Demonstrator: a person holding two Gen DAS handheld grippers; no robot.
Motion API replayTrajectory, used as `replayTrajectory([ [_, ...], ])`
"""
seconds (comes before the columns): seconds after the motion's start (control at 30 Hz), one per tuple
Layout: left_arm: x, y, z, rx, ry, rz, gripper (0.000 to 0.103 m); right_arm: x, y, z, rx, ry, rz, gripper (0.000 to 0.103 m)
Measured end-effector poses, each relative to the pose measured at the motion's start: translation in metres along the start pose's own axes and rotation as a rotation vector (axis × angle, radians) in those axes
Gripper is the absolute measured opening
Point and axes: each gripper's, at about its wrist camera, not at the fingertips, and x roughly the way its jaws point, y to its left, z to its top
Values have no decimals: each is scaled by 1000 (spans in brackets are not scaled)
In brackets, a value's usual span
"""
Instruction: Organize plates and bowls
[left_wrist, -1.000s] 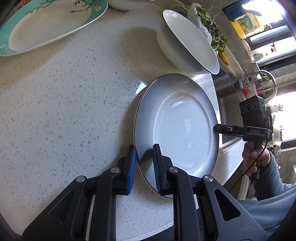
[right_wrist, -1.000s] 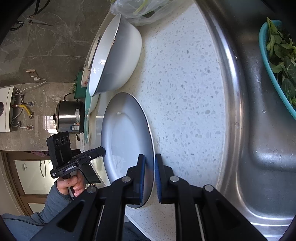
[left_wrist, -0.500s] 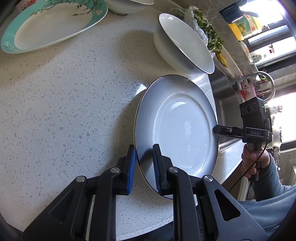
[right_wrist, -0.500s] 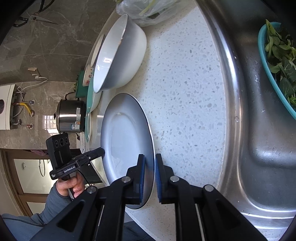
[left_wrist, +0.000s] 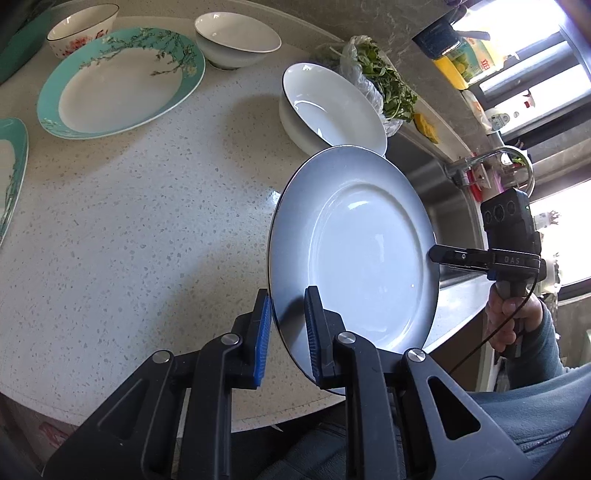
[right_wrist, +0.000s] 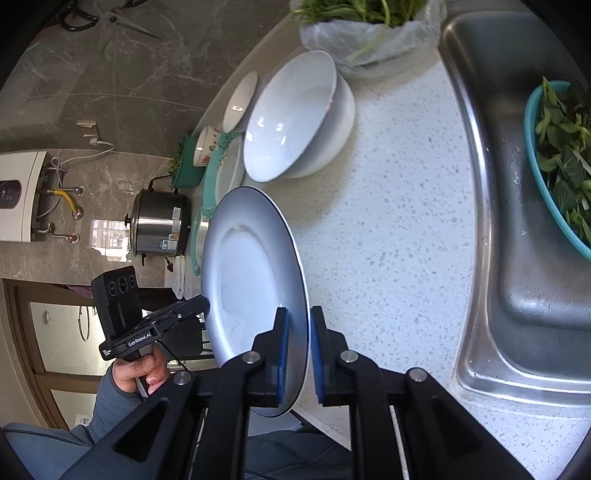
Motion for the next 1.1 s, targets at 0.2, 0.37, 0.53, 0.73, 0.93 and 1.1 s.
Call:
replayTrajectory([
  [0.2, -16, 12, -13, -36, -28, 22, 16, 13, 9, 5, -45, 24, 1, 14],
  [0.37, -32, 33, -25, -76, -59, 37, 16, 30, 22, 8, -74, 61, 7, 14],
  [0.53, -49, 67, -31, -108, -79, 41, 16, 57, 43, 15, -104, 85, 5, 14],
  [0.73, -62, 131, -24, -132, -70, 51, 17, 108, 67, 24, -100, 112, -10, 14],
  [0.93, -65, 186, -20, -128, -30, 63, 17, 160, 77, 26, -69, 147, -43, 14],
  [1.1, -59, 223, -23, -121, -2, 62, 17, 179, 81, 25, -56, 146, -75, 15],
])
